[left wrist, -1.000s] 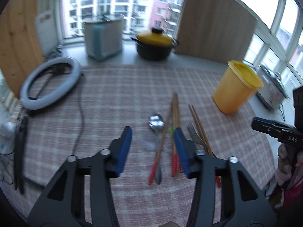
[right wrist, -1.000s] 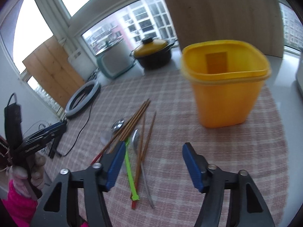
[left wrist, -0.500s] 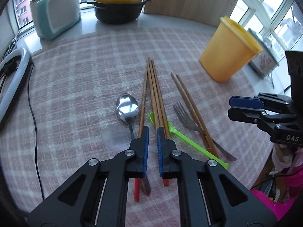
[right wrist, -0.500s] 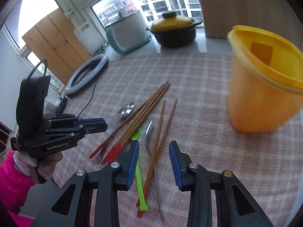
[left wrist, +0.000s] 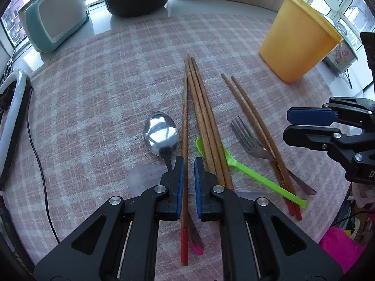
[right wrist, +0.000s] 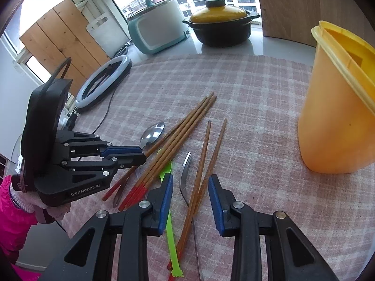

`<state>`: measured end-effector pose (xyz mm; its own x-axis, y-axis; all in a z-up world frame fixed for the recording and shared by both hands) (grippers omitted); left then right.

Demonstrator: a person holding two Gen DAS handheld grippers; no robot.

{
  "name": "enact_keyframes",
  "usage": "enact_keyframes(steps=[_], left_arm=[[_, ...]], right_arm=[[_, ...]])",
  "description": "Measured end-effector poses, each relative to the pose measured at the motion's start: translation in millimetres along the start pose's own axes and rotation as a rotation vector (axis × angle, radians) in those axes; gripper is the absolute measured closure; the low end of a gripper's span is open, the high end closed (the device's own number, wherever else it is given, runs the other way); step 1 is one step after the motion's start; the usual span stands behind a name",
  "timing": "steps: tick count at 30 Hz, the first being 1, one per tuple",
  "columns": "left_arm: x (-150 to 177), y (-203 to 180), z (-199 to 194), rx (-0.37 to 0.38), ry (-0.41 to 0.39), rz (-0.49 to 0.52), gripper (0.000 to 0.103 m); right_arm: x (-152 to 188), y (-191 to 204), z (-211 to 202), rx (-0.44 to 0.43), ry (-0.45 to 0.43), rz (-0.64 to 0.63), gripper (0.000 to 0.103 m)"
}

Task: Organize utensils
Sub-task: 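Grasp a red-tipped wooden chopstick with the left gripper while the right gripper grasps another chopstick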

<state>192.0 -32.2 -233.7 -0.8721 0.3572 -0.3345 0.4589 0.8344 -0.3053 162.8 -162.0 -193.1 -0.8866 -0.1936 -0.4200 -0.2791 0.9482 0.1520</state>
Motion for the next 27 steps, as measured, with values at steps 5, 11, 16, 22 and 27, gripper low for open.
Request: enact_keyframes(steps=[5,11,16,22,27], left_arm=[[-2.0,6.5,9.2,-0.012,0.028,-0.006,0.096],[-8.0,7.0,12.8,0.003,0.024,-0.016,0.096],[-13.2,7.3,16.1,0.015,0.012,-0.024,0.099],[-8.9,6.1,10.1,0.032,-0.019,-0.062,0.099],[-2.5,2.0,-2.5,0.037,-0.056,-0.082,0.099]], right_arm=[[-2.7,0.6,6.6,0.002,0.012,-0.001,0.072],[-5.9,-0.9,19.5,0.005,0.042,0.01,0.077],[-6.6,0.5,28.0,0.001,0.061,0.01,0.081],[-5.9,0.5,34.4,-0.014,0.075,0.013,0.097],[-6.7,-1.3,24.4,-0.032,0.049,0.018,0.101]])
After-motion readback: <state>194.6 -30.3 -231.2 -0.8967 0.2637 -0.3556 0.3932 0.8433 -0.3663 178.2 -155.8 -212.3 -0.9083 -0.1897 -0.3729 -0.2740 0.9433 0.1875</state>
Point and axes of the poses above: each gripper's, at about its wrist camera, not at the fingertips, and z roughly the way its jaws point, y to its left, x to its underside, the point moved 5 cm from there along z, roughly the way its jaws point, and after that the axes turned 11 degrees about x, right-handed, at the moved point
